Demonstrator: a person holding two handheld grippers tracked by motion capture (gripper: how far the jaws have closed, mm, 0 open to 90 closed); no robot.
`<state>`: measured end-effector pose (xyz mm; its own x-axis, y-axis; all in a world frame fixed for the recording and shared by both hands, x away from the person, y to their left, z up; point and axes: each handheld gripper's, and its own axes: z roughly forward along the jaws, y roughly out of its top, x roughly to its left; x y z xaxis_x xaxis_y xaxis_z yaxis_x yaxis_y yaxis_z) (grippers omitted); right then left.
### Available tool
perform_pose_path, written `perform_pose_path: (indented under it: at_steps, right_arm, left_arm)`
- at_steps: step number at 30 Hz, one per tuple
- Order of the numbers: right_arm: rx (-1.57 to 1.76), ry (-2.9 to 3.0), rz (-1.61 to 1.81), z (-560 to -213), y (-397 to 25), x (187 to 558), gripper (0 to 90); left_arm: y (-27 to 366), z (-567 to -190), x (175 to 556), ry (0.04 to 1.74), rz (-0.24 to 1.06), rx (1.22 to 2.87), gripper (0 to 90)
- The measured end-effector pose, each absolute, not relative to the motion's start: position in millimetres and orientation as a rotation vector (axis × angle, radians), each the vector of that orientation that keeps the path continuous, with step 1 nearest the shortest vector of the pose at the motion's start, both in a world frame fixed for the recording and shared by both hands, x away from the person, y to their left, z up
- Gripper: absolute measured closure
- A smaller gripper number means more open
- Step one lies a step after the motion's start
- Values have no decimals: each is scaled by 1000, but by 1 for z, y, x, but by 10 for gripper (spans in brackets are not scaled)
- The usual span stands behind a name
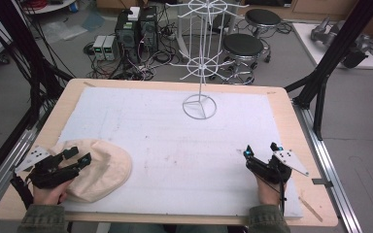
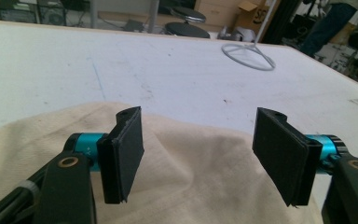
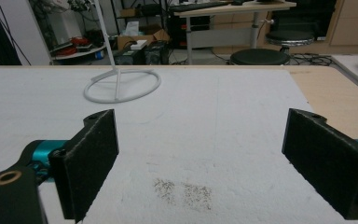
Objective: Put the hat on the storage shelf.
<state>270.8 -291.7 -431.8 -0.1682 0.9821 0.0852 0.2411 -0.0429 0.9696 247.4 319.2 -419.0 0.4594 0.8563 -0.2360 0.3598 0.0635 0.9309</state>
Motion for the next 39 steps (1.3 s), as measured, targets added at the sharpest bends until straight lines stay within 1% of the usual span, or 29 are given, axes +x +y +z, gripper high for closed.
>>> perform_pose_path:
  at_steps: [3, 6, 7, 9, 11, 15, 18, 21, 27, 30, 31, 32, 33, 39]
  right_arm:
    - [1338, 1499, 1264, -432, -292, 271, 97]
    - [1331, 1501, 1264, -432, -292, 271, 97]
    - [1330, 1503, 1264, -432, -292, 271, 97]
    - [1334, 1502, 1266, -432, -292, 271, 97]
    - [1334, 1502, 1266, -432, -292, 271, 97]
    - [1337, 1504, 1269, -432, -291, 271, 97]
    - [1333, 1503, 1270, -432, -291, 271, 97]
    - [1337, 1508, 1269, -432, -291, 271, 97]
    - [1333, 1511, 1267, -432, -291, 272, 97]
    - [1331, 1512, 1267, -432, -291, 272, 97]
    - [1330, 1513, 1266, -433, -291, 272, 97]
    - [1333, 1515, 1266, -433, -291, 272, 97]
    - [1335, 1515, 1267, -433, -290, 272, 97]
    - [1329, 1519, 1264, -433, -290, 273, 97]
  left_arm:
    - [317, -418, 248, 1112, 491, 1562, 336]
    - [310, -416, 248, 1072, 455, 1631, 337]
    - [310, -416, 248, 1072, 455, 1631, 337]
    - [304, -417, 249, 1046, 405, 1676, 337]
    - [303, -417, 249, 1040, 395, 1690, 336]
    - [298, -420, 252, 1025, 319, 1760, 336]
    - [296, -419, 252, 1021, 287, 1784, 334]
    - [293, -417, 254, 1026, 222, 1825, 308]
    - [289, -419, 256, 1032, 160, 1880, 292]
    - [286, -422, 256, 1019, 90, 1939, 271]
    - [282, -424, 256, 1000, 35, 1990, 266]
    - [280, -425, 257, 993, 15, 2014, 256]
    - [280, -425, 257, 993, 15, 2014, 237]
    - [281, -431, 259, 1055, -56, 2074, 227]
